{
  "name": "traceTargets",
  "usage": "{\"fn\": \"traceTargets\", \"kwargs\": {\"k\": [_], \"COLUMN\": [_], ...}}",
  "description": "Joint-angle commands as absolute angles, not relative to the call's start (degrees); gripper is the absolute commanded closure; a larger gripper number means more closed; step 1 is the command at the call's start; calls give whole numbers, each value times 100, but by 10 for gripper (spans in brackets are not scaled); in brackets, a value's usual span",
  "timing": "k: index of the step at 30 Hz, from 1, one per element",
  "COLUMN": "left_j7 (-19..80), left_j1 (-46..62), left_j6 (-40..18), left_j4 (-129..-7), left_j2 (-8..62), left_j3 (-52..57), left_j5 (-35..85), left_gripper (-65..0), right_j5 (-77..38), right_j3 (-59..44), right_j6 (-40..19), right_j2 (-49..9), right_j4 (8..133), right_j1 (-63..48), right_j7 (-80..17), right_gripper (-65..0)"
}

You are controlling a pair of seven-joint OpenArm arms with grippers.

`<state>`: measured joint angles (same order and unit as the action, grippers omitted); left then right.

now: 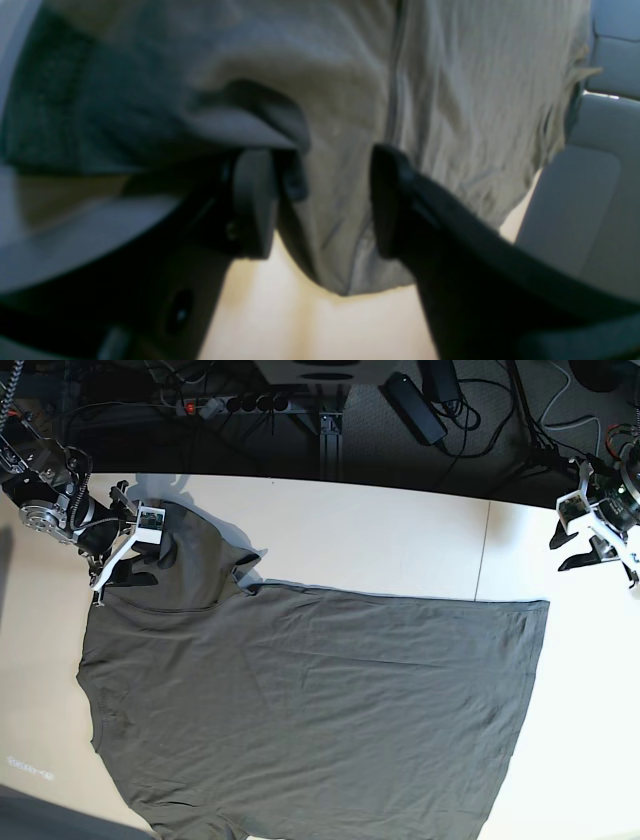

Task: Fold the T-shirt properly
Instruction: 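Grasp the grey shirt's edge corners with both grippers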

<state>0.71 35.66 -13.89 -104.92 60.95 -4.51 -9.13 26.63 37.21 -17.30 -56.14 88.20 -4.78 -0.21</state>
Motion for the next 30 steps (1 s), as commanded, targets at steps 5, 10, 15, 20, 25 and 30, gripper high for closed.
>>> {"fn": "traceTargets", "kwargs": {"k": [5,10,15,20,25,30], "left_j7": [-1,-23,-21,-16,27,25], "left_j1": [2578,1431,298,-563,-1162,-1586], "left_j6": [-1288,-1282,-1245,-1243,-1243,-1424], "left_j4": [-10169,-9548,-8729,-8075,-7542,-6816], "left_j2": [6366,6340,6106,5885,5618,5212], "left_j3": [-1529,-2893,-3916,-4838,-5426,-5778], "left_j5": [-1050,-1347,-1435,-1590,-1717,-1850], "left_gripper": [-244,-244,-245,-245,-246,-245], "right_j5": [2539,2482,2432,2399,2397,2397], "right_j3": [3802,3802,3802,3802,3802,3802], "right_j6": [-1999,-1999,-1997,-1999,-1999,-1999], "right_j2": [-5616,-5616,-5616,-5618,-5618,-5618], "right_j4": [8761,8761,8761,8761,8761,8761], "right_j1": [-556,-554,-554,-554,-556,-556], "right_j7": [-137,-137,-137,-137,-139,-137], "right_gripper": [-310,-310,-310,-310,-310,-310]}}
